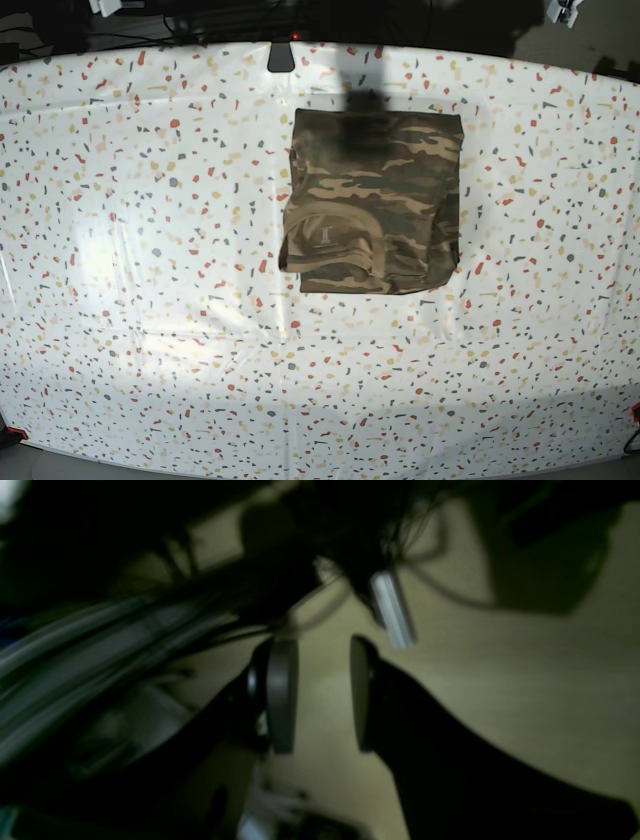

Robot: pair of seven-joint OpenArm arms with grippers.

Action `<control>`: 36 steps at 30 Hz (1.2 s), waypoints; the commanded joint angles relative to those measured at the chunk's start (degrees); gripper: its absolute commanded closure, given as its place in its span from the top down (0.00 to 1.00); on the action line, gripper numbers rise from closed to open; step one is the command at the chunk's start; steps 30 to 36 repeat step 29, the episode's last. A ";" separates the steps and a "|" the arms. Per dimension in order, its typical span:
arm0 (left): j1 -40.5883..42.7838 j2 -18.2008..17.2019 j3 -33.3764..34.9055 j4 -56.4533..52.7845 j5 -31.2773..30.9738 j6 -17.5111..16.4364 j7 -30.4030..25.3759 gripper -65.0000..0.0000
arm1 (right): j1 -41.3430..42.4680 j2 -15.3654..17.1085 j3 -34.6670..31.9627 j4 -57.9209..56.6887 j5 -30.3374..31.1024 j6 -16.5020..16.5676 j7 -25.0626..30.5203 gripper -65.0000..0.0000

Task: Fold the T-shirt properly

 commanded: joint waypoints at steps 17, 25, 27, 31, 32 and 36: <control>-20.83 9.11 2.60 -38.69 4.90 11.45 -12.87 0.33 | 31.21 1.01 -33.79 -49.57 -28.35 -1.36 35.26 0.29; -20.81 9.16 2.49 -35.12 4.85 11.45 -10.95 0.33 | 33.11 1.01 -40.44 -48.50 -28.37 -1.70 35.56 0.29; -20.50 9.27 2.49 -35.12 4.87 11.45 -11.13 0.33 | 32.96 0.98 -41.07 -48.50 -28.37 -1.70 35.58 0.29; -20.48 9.35 2.49 -35.12 4.85 11.45 -11.15 0.33 | 32.96 0.98 -41.09 -48.50 -28.33 -1.68 35.58 0.29; -20.48 9.35 2.49 -35.12 4.85 11.45 -11.15 0.33 | 32.96 0.98 -41.09 -48.50 -28.33 -1.68 35.58 0.29; -20.48 9.35 2.49 -35.12 4.85 11.45 -11.15 0.33 | 32.96 0.98 -41.09 -48.50 -28.33 -1.68 35.58 0.29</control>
